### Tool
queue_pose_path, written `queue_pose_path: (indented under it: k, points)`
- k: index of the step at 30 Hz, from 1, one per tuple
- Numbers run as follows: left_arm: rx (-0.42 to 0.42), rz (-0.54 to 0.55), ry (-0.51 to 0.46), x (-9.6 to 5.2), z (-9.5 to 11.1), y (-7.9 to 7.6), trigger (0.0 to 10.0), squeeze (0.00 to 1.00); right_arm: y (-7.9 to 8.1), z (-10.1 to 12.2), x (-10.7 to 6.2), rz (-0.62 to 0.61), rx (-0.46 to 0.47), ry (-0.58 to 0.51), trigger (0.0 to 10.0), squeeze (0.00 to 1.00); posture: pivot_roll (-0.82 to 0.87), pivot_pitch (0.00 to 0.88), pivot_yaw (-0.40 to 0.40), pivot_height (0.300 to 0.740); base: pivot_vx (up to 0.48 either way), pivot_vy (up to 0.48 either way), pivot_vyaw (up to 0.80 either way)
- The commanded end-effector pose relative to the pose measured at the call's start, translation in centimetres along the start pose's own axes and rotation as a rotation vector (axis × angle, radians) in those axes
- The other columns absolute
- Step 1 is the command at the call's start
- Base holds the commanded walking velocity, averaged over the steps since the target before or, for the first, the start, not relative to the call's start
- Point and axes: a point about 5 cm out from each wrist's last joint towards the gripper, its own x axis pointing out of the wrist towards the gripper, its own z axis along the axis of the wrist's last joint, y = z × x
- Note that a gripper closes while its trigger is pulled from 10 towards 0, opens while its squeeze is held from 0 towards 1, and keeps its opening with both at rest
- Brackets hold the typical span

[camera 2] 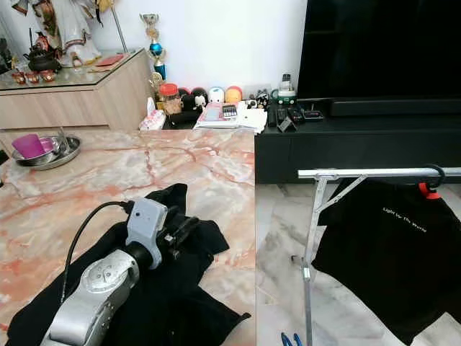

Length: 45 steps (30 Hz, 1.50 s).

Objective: Hang hanger

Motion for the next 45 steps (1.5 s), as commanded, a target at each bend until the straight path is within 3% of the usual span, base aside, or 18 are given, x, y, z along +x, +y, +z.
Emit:
queue_pose_path:
  k: [1,9,33,45]
  points:
    - [0.021,0.050,-0.045,0.2,1.2,1.0,10.0,0.00,0.3,-0.1,0.0,0.010,-0.003,0.004,10.0,0.00,0.06,0.000,0.061,0.740,0.000,0.000,0.00]
    - [0.042,0.014,-0.059,0.5,1.3,0.4,10.0,0.00,0.2,-0.4,-0.1,0.003,0.006,0.008,10.0,0.00,0.06,0.016,0.061,0.740,0.000,-0.069,0.00]
    - [0.039,0.034,-0.066,0.7,1.6,0.4,10.0,0.00,0.5,0.4,0.1,0.006,0.017,-0.017,10.0,0.00,0.06,0.027,0.051,0.740,0.000,-0.480,0.00]
    - [0.057,0.033,-0.017,0.4,0.0,0.4,10.0,0.00,0.4,0.5,0.1,-0.001,0.025,-0.021,10.0,0.00,0.05,0.017,0.057,0.740,0.000,-0.480,0.00]
